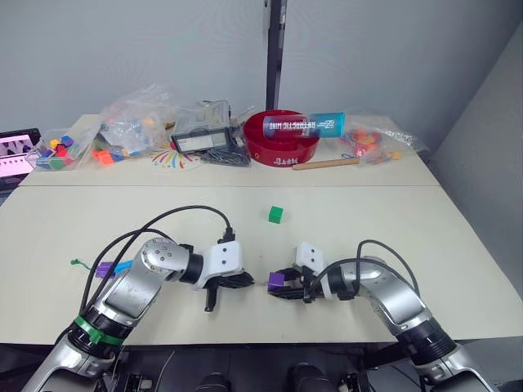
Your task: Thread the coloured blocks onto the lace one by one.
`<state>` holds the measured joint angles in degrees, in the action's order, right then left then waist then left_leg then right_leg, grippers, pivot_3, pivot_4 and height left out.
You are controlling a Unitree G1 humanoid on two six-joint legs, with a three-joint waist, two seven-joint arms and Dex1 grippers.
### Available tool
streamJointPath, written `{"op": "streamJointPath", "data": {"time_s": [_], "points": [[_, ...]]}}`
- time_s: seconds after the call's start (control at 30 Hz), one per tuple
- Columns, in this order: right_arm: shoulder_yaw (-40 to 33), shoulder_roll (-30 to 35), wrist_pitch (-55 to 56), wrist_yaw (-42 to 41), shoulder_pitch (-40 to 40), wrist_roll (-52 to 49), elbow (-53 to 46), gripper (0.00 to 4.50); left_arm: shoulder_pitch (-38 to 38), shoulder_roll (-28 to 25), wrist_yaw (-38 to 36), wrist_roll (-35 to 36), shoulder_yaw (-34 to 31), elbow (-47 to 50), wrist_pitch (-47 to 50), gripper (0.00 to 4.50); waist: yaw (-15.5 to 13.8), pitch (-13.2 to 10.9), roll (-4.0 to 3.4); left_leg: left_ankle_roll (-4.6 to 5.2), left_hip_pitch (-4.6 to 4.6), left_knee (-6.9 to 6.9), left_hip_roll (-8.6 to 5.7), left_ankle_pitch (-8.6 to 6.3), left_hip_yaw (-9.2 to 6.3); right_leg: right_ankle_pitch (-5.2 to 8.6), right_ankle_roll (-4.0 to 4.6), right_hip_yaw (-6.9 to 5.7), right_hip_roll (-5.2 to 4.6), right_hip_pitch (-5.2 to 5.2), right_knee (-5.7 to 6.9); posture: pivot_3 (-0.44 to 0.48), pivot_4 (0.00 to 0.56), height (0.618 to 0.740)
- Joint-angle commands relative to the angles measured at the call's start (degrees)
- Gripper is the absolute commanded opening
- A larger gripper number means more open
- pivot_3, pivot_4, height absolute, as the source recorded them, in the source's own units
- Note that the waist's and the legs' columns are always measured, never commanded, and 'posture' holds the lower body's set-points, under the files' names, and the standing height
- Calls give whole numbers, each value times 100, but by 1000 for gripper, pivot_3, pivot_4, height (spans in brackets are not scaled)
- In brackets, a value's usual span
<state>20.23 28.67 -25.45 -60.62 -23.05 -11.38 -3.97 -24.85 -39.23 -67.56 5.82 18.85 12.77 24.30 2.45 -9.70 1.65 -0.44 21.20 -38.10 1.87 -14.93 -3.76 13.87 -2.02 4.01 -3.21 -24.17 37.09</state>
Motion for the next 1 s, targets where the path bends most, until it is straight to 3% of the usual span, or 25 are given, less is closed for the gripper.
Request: {"op": "streamJointPath", "data": {"time_s": [0.03, 0.37, 0.6, 0.97, 1.0], "points": [[125, 42, -167, 45, 103, 66, -176, 1202, -229, 157, 36, 88, 50, 229, -32, 0, -2, 0, 0, 0, 0, 0, 0, 0, 0, 0, 0, 0, 0, 0, 0, 0, 150, 731], [149, -35, -280, 195, 69, 120, -198, 1202, -484, 816, 78, 221, 217, -79, -167, 0, -30, 0, 0, 0, -1, 0, -3, 0, 0, 0, 0, 0, -3, 3, -1, 0, 150, 731], [154, -69, -355, 163, 90, 114, -225, 1202, -527, 1183, 45, 585, -1, -12, 122, 0, -23, 0, 0, 0, 0, -2, -6, 0, 0, 0, -1, 0, -5, 2, 0, 0, 150, 731], [120, -180, -487, 123, 77, 59, -234, 1202, -365, 1229, 8, 315, 17, -657, -114, 0, 0, 1, 0, 0, -5, -2, -4, 0, 0, 0, 0, 0, -4, 4, 2, 0, 150, 731], [118, -176, -498, 118, 83, 56, -242, 1202, -372, 1209, -25, 374, -48, -661, -121, 349, 1, 1, 0, 0, -5, -2, -4, 0, 0, 0, 0, 0, -3, 4, 2, 0, 150, 731]]}}
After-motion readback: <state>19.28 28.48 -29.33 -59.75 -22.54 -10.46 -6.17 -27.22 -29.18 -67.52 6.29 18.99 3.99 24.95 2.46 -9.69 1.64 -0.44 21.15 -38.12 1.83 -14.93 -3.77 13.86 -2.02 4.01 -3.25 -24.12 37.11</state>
